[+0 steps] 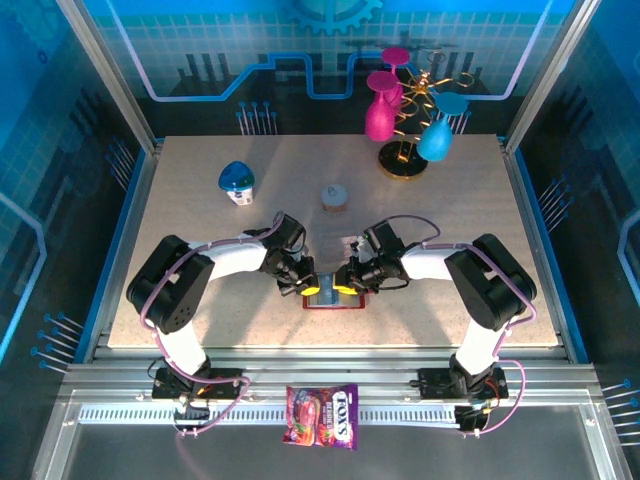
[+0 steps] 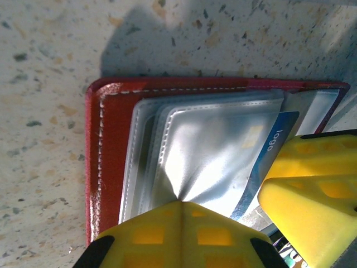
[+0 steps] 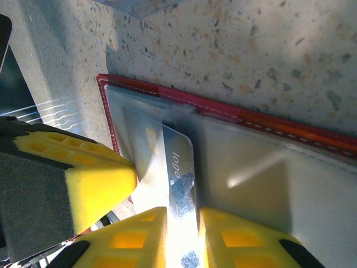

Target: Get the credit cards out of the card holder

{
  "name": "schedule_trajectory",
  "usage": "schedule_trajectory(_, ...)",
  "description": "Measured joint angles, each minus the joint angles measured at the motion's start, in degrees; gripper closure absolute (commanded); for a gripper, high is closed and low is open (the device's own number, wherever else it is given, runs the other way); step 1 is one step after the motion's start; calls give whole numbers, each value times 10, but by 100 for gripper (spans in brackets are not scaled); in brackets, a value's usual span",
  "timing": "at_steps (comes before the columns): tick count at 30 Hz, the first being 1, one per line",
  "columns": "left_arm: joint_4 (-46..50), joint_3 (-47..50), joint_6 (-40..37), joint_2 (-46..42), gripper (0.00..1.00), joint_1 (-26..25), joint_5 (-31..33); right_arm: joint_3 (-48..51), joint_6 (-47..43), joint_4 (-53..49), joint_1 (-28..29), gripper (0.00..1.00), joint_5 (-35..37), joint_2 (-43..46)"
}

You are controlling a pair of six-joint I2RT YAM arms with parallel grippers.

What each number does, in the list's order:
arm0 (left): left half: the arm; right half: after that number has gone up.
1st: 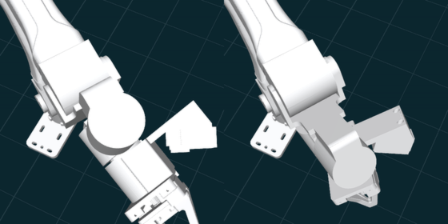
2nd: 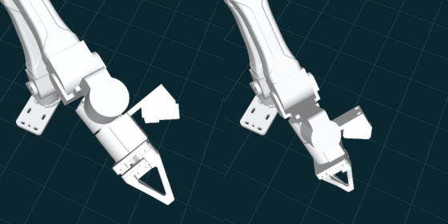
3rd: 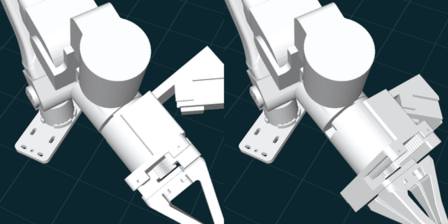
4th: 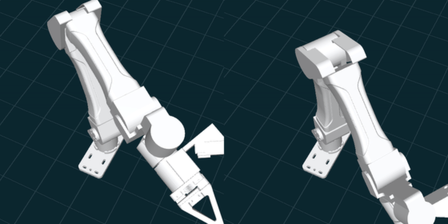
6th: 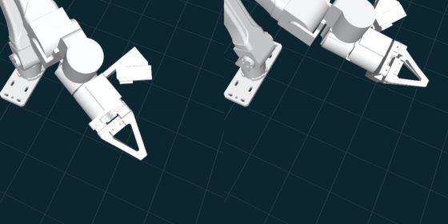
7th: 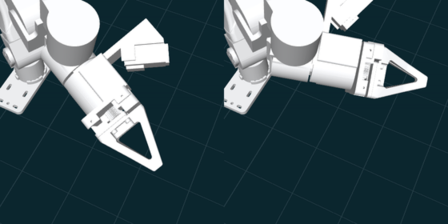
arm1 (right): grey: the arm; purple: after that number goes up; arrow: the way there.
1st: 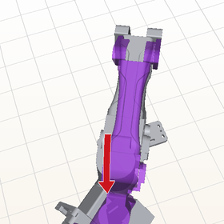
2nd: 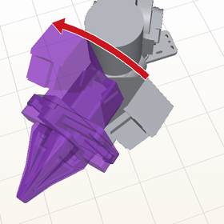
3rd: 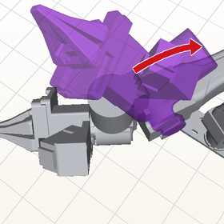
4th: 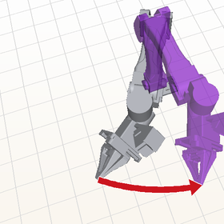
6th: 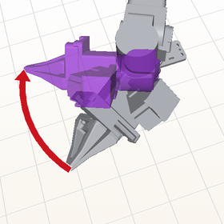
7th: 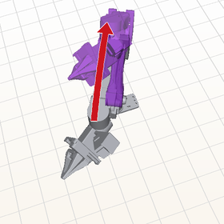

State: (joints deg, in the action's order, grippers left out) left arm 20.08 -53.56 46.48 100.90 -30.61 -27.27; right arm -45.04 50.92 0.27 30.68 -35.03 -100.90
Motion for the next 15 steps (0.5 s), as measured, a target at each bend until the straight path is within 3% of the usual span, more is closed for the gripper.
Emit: schedule_trajectory(15, 0, 0, 0, 0, 97, 0, 0, 13, 1, 10, -8, 90, -2, 2)
